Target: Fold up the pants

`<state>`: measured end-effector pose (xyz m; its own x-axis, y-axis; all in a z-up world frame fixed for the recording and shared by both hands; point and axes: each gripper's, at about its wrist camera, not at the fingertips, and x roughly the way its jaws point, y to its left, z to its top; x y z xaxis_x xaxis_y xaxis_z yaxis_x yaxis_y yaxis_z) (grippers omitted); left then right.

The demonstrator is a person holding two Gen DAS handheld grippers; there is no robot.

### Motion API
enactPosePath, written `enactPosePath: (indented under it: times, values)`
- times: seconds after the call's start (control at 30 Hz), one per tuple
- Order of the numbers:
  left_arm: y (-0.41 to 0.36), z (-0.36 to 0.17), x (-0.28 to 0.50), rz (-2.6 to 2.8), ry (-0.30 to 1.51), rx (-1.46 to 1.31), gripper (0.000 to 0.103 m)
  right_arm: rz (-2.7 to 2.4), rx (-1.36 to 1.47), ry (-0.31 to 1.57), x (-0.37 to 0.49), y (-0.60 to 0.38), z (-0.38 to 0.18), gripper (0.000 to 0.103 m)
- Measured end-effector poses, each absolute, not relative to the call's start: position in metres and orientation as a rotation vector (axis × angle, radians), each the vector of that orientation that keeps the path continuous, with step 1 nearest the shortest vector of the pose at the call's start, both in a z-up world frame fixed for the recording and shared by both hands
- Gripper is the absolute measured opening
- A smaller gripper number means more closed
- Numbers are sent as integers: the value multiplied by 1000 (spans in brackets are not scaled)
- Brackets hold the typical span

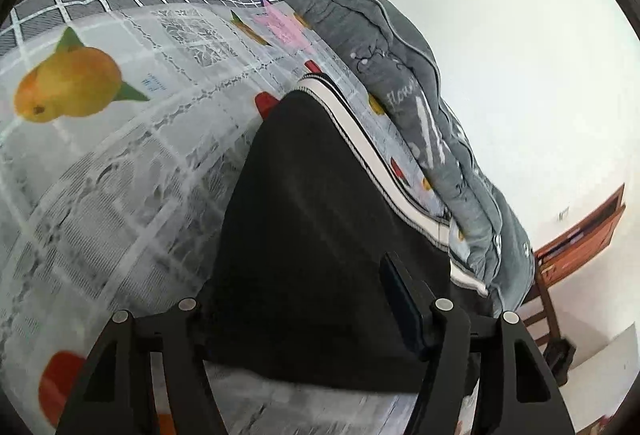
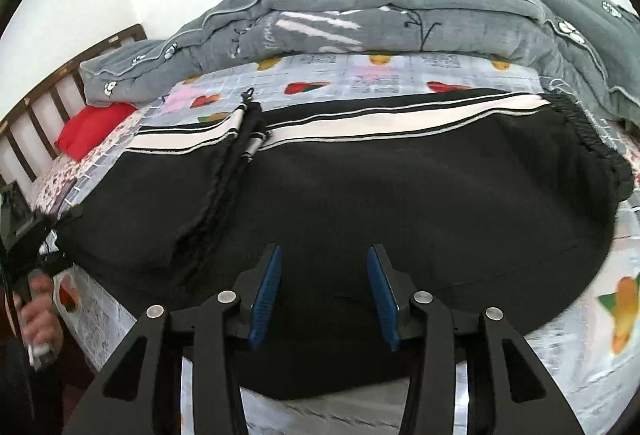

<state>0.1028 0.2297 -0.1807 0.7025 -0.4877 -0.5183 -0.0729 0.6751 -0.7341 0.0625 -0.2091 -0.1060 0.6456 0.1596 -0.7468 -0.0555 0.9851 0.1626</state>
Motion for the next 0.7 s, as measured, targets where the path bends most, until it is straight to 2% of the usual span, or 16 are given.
enactPosePath:
  times: [0.47, 0.53, 0.57, 0.6, 0.7]
  values:
    - [215, -178, 90, -230, 800, -833, 63, 132, 140, 833, 31, -246, -100, 44]
    - [213, -176, 93, -206, 803, -830, 59, 132, 148, 822, 24, -252, -96, 44]
    - [211, -175, 94, -187, 807, -813, 54, 132, 151, 819, 21, -255, -95, 44]
    - [211, -173, 94, -166, 810, -799, 43, 129, 154, 813, 15, -260, -93, 44]
    - [207, -165, 94, -113, 812, -752, 21, 110, 153, 802, 5, -274, -91, 44]
